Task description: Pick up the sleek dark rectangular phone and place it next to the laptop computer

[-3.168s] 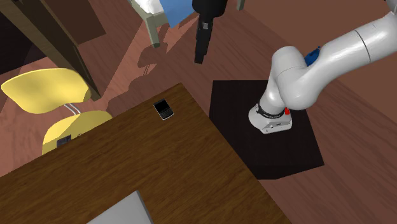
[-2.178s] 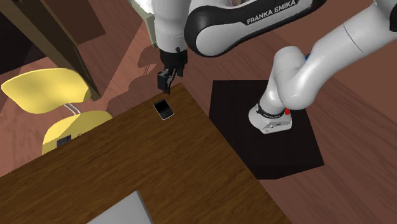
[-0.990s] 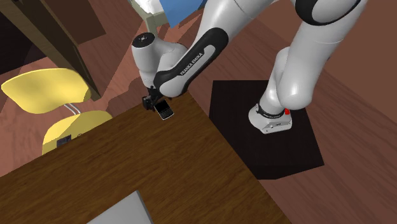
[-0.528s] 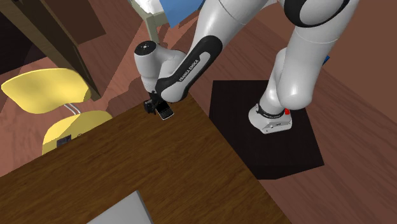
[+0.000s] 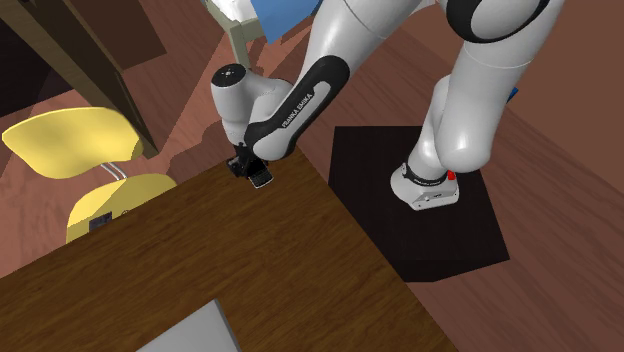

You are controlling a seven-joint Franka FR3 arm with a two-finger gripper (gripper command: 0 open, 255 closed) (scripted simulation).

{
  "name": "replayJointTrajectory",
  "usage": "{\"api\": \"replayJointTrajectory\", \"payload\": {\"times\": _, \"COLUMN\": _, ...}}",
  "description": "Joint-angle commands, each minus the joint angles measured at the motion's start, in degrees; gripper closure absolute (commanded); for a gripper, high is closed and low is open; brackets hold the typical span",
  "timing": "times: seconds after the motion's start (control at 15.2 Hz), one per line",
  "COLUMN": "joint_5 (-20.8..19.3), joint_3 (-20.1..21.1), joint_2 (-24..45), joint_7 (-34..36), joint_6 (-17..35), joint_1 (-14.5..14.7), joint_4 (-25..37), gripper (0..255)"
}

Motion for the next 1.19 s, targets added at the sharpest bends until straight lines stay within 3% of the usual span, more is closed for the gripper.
{"api": "replayJointTrajectory", "payload": {"times": 0.0, "joint_5": 0.0, "joint_3": 0.0, "joint_2": 0.1, "joint_7": 0.0, "joint_6": 0.1, "joint_1": 0.0, "joint_4": 0.0, "gripper": 255}}
{"api": "replayJointTrajectory", "payload": {"times": 0.4, "joint_5": 0.0, "joint_3": 0.0, "joint_2": 0.1, "joint_7": 0.0, "joint_6": 0.1, "joint_1": 0.0, "joint_4": 0.0, "gripper": 255}}
{"api": "replayJointTrajectory", "payload": {"times": 1.12, "joint_5": 0.6, "joint_3": 0.1, "joint_2": -6.4, "joint_7": -0.1, "joint_6": -8.5, "joint_1": -0.1, "joint_4": 2.0, "gripper": 255}}
